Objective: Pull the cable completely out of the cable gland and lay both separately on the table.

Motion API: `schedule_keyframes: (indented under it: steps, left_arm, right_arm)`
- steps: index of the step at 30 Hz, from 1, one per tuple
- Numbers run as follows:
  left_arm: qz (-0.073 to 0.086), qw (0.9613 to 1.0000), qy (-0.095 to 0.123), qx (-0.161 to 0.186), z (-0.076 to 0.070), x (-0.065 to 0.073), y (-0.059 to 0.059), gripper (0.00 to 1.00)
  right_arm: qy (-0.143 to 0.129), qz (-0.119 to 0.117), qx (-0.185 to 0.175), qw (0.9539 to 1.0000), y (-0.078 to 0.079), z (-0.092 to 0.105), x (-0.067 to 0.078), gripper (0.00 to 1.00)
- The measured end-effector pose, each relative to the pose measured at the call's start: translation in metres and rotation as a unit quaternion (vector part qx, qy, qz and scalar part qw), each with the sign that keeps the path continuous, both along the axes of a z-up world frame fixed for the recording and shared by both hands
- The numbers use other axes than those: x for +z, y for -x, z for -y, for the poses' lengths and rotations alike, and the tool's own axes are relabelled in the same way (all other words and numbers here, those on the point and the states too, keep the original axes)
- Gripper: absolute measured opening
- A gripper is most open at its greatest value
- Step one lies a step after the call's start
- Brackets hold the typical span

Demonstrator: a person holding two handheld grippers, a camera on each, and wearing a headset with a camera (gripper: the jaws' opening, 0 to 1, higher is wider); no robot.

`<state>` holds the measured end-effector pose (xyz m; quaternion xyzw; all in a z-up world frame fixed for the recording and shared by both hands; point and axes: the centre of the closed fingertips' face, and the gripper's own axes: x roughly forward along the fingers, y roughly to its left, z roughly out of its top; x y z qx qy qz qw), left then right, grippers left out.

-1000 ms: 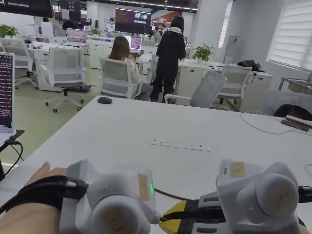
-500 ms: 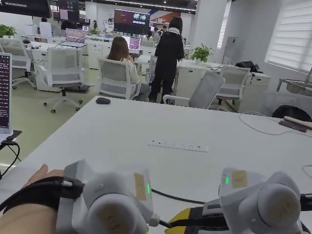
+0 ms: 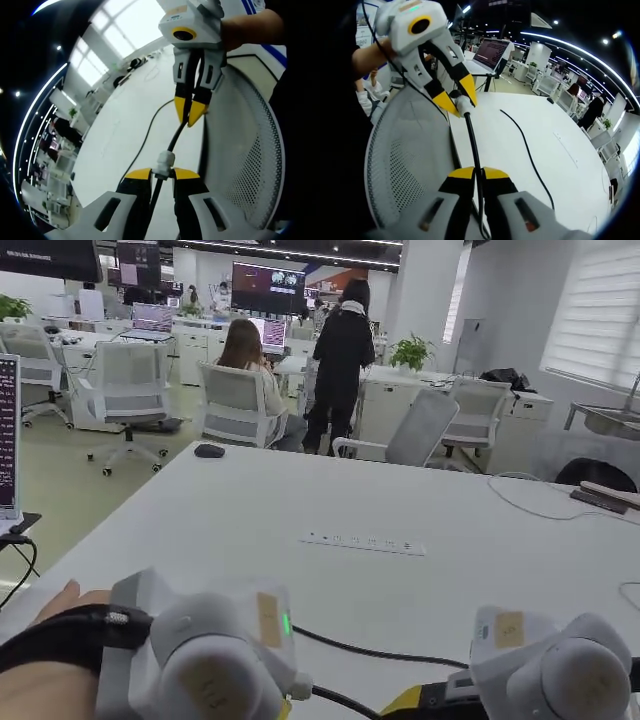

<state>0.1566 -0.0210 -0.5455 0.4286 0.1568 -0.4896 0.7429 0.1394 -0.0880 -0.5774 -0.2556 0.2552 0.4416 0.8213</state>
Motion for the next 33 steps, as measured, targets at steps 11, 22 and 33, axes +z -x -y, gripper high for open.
schedule_keyframes:
  steps: [11, 22, 33]
  left_arm:
    - [0.004, 1.0, -0.002, 0.008, -0.006, 0.001, -0.005, 0.17]
    - [0.004, 0.9999, -0.003, 0.012, -0.009, 0.001, -0.006, 0.17]
    - [0.006, 0.9999, -0.005, 0.015, -0.006, -0.002, -0.006, 0.17]
  right_arm:
    - [0.024, -0.014, -0.018, 0.9995, -0.002, 0.016, -0.017, 0.03]
    - [0.031, -0.029, -0.045, 0.9981, -0.004, 0.029, -0.025, 0.04]
    - [-0.058, 0.013, -0.04, 0.9974, -0.017, -0.021, 0.026, 0.23]
